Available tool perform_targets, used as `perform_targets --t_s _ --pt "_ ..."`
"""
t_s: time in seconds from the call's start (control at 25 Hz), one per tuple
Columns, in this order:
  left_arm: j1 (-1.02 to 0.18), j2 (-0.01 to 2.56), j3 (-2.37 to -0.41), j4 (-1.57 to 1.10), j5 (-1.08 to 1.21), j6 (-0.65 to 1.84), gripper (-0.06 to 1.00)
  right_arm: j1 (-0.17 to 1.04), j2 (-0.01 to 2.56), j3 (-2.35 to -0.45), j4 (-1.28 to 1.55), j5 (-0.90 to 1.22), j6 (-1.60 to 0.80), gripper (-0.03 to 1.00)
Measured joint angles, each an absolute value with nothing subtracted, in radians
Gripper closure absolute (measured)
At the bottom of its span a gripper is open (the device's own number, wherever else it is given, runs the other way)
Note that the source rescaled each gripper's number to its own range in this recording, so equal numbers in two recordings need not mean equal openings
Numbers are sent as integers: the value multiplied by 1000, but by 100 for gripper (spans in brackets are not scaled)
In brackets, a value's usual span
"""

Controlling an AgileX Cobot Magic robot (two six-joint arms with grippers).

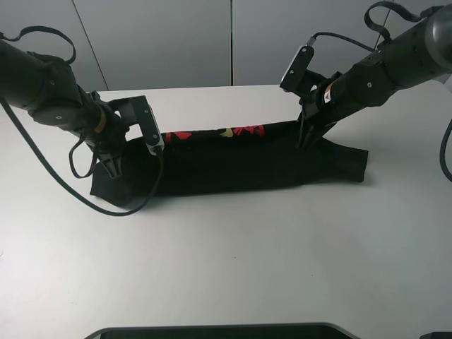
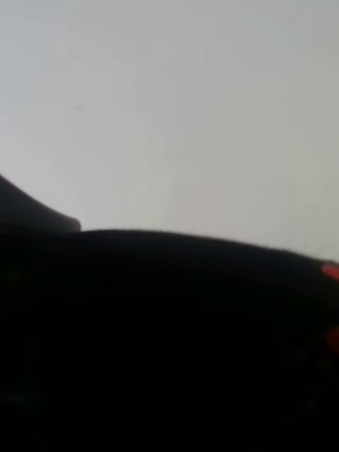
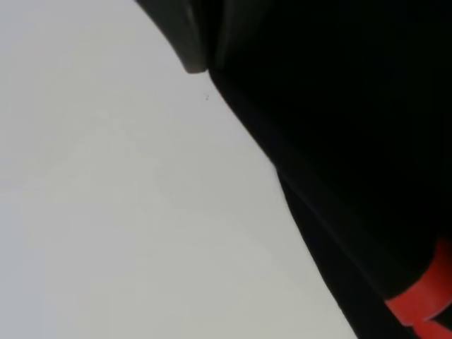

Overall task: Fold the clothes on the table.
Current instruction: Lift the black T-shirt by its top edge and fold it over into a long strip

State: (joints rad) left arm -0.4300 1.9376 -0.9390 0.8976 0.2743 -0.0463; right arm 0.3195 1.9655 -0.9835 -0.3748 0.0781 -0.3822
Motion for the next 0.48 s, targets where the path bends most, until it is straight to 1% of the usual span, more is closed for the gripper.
perform_targets --t_s 0.08,0.12,0.24,0.32,0.4,0.48 --pt "-430 1958 -939 900 265 -46 89 319 1966 -984 -375 78 -382 83" --pt "-430 1963 -939 901 261 -46 85 319 1966 -984 -375 78 -382 75" --pt "-430 1966 -939 904 245 -46 68 319 1966 -984 -375 70 -382 47" --pt "-430 1966 -939 913 238 -50 53 319 1966 -984 -375 58 -382 29" --pt "-430 1966 -939 930 232 -50 42 319 1966 -984 -375 49 -382 21" --pt "-430 1966 -939 949 227 -50 36 319 1966 -984 -375 40 -382 19"
